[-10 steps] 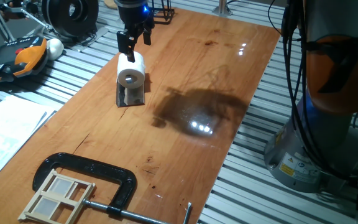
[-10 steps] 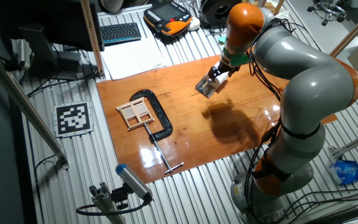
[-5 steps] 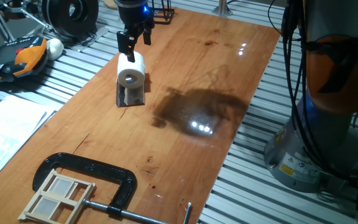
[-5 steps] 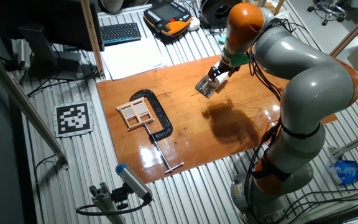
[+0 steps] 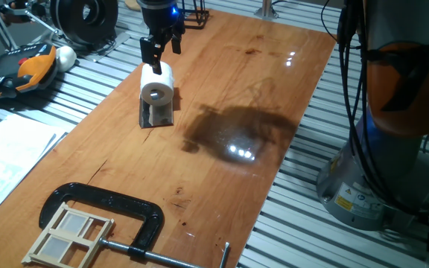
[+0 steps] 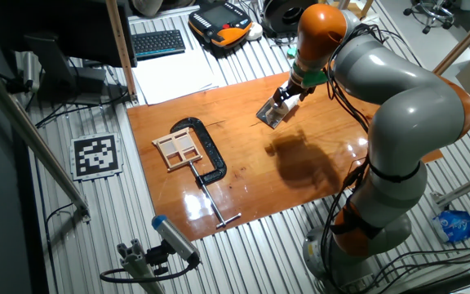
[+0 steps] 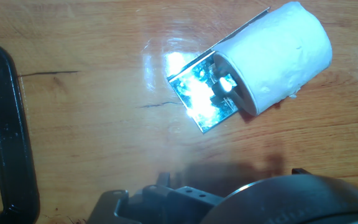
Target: Take the roll of paper down from the shelf
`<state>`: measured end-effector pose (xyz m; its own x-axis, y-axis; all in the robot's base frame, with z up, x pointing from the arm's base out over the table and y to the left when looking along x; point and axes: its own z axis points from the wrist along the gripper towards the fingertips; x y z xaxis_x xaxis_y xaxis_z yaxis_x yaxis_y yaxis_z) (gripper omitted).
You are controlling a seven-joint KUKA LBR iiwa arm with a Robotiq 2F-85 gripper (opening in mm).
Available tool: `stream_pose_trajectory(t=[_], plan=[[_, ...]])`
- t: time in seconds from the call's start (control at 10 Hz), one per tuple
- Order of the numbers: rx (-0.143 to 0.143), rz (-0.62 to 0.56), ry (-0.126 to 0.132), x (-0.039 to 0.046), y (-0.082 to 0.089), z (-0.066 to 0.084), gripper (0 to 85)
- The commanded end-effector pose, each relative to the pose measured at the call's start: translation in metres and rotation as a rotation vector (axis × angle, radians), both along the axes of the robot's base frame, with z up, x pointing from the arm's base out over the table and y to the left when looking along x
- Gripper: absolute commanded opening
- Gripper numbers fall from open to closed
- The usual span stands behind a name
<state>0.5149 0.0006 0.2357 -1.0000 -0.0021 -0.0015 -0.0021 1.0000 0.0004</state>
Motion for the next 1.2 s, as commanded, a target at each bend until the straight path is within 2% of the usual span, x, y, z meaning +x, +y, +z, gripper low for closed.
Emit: stream_pose_trajectory(t=[0.0, 0.3, 1.1], plan=[[0.027, -0.39, 0.046, -0.0001, 0.0002, 0.0002, 34.0], [0.016, -0.395, 0.041, -0.0008, 0.0024, 0.0038, 34.0], [0.017, -0.417, 0.047, 0.0005, 0.0026, 0.0025, 34.0]])
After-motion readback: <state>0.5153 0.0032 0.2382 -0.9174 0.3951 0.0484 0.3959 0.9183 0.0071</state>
